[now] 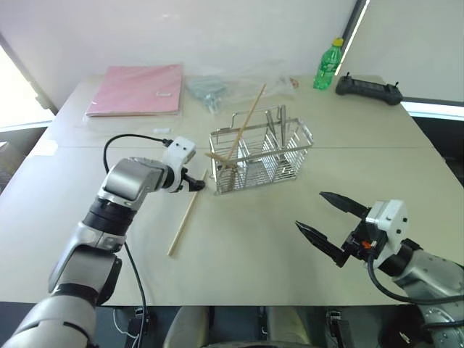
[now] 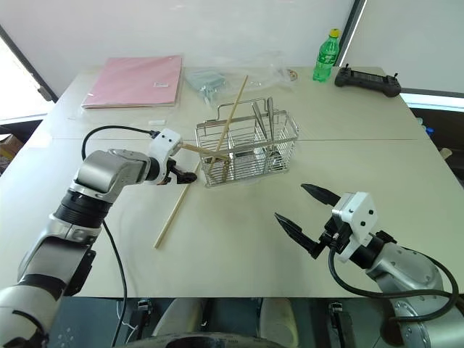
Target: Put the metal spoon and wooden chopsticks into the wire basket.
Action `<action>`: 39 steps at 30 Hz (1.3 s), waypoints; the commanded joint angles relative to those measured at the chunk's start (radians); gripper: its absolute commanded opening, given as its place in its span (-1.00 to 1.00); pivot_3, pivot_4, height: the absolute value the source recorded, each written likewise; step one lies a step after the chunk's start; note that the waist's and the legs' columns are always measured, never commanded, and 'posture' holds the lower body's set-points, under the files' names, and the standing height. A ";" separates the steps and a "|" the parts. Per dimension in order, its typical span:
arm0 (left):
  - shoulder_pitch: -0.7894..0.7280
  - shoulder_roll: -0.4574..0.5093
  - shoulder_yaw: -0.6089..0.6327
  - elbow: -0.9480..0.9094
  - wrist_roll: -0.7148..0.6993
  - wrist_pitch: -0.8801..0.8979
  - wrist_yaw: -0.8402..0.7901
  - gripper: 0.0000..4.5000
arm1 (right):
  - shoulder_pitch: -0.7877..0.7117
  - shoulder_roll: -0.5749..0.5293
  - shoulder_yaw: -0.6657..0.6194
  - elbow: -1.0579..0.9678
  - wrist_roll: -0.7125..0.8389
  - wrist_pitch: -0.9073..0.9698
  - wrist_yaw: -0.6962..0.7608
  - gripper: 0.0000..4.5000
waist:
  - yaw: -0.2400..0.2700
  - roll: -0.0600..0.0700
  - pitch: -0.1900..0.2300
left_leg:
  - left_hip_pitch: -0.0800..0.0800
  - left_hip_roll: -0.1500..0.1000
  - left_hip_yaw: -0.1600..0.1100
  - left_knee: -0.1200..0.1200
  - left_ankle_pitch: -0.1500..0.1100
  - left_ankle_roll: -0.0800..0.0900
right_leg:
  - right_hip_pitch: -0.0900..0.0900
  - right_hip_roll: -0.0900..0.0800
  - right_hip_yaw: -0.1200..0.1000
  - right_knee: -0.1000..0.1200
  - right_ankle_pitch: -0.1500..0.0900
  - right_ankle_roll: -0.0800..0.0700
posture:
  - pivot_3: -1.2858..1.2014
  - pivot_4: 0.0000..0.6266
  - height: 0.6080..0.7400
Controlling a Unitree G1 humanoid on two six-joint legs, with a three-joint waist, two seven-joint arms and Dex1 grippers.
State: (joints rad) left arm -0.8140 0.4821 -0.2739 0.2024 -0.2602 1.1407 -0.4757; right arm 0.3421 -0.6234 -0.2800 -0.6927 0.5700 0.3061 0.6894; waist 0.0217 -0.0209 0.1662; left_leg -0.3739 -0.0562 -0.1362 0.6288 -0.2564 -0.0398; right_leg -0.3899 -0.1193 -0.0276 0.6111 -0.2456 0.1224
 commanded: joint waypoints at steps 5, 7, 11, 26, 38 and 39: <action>-0.024 -0.085 -0.013 0.158 0.070 -0.071 -0.005 0.99 | 0.026 0.008 -0.019 -0.048 0.002 -0.027 0.007 1.00 | 0.021 0.005 -0.004 | 0.001 0.000 0.001 0.001 0.000 0.000 | 0.001 0.000 0.000 0.000 0.000 0.000 | 0.03 -0.52 0.52; -0.022 -0.098 -0.003 0.181 0.081 -0.074 -0.003 0.99 | 0.020 0.005 -0.025 -0.045 0.006 -0.024 0.008 1.00 | 0.021 0.007 -0.006 | 0.001 0.000 0.000 0.001 0.000 0.000 | 0.002 0.000 0.000 0.000 0.000 0.000 | 0.03 -0.52 0.52; -0.019 -0.111 0.025 0.201 0.094 -0.084 -0.002 0.61 | 0.011 0.004 -0.027 -0.041 0.008 -0.022 0.008 1.00 | 0.019 0.010 -0.008 | 0.001 0.000 0.001 0.001 0.000 0.000 | 0.002 0.000 0.000 0.000 0.000 0.000 | 0.03 -0.52 0.52; -0.059 -0.103 0.128 0.250 0.128 -0.078 0.024 -0.99 | 0.019 0.003 -0.014 -0.028 -0.002 -0.026 0.039 1.00 | 0.016 0.009 -0.008 | 0.001 0.000 0.001 0.000 0.000 0.000 | 0.001 0.000 -0.001 0.000 0.001 0.003 | 0.03 -0.52 0.52; -0.337 -0.023 0.571 0.565 0.013 -0.742 0.243 -0.99 | 0.043 -0.031 -0.024 -0.013 0.015 -0.017 0.107 1.00 | 0.020 -0.005 0.001 | -0.004 0.000 0.000 -0.002 0.000 0.000 | -0.005 0.000 -0.001 -0.001 0.002 0.004 | 0.03 -0.52 0.52; -0.364 -0.025 0.607 0.562 -0.013 -0.811 0.234 -0.99 | 0.038 -0.032 -0.025 -0.008 0.015 -0.017 0.108 1.00 | 0.022 -0.005 0.001 | -0.005 -0.001 0.001 -0.002 0.000 0.000 | -0.005 0.000 -0.001 -0.002 0.002 0.004 | 0.03 -0.52 0.52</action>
State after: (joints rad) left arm -1.1138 0.4514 0.2708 0.7895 -0.2221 0.4662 -0.2368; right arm 0.3861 -0.6480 -0.2874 -0.6981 0.5714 0.2990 0.7916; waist 0.0433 -0.0262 0.1670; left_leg -0.3789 -0.0571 -0.1357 0.6267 -0.2565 -0.0403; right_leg -0.3944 -0.1204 -0.0290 0.6083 -0.2433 0.1259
